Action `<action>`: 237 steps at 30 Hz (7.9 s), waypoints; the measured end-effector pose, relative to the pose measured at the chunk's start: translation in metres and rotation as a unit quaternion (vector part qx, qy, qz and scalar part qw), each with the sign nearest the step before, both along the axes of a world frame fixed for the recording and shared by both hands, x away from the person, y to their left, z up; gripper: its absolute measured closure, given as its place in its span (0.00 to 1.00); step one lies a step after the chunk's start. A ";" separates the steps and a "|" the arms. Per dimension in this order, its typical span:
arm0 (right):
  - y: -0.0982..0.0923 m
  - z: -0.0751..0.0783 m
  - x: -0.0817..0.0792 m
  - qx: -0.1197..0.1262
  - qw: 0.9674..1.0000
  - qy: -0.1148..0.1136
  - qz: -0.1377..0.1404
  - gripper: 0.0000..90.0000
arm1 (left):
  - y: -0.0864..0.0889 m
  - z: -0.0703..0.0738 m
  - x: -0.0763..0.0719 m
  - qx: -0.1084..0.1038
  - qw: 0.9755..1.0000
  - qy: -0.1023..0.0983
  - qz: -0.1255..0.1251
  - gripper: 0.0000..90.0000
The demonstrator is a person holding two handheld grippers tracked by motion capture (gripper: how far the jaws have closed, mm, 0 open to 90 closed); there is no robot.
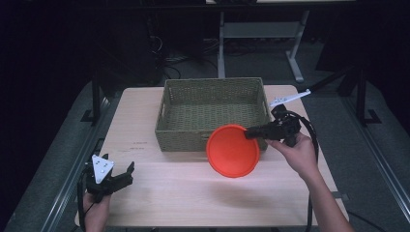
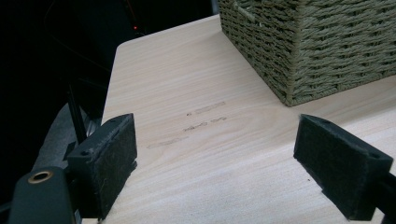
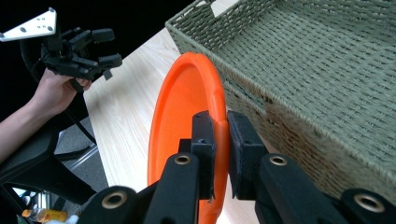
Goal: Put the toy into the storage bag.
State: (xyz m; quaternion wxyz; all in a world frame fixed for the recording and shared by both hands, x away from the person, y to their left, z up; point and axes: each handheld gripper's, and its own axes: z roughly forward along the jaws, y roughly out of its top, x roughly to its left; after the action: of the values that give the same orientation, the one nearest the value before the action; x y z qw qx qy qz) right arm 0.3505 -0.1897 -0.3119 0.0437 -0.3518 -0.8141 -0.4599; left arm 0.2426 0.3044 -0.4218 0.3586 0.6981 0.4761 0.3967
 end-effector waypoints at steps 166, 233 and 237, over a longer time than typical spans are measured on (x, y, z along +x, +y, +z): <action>0.028 -0.032 0.163 -0.079 0.983 0.078 -0.143 0.89 | 0.002 0.000 -0.003 0.000 1.000 -0.009 -0.005 0.14; 0.002 -0.015 0.119 -0.020 0.992 0.083 -0.089 0.36 | 0.000 0.000 -0.005 0.008 1.000 -0.006 -0.008 0.14; 0.002 -0.010 0.114 -0.015 0.993 0.082 -0.085 0.34 | -0.001 0.000 -0.005 0.008 1.000 -0.007 -0.009 0.14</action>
State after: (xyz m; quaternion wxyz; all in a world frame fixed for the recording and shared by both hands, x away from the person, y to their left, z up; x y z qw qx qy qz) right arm 0.4647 -0.1880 -0.3222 0.0659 -0.4569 -0.7818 -0.4192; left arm 0.2380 0.3038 -0.4218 0.3596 0.7028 0.4638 0.4021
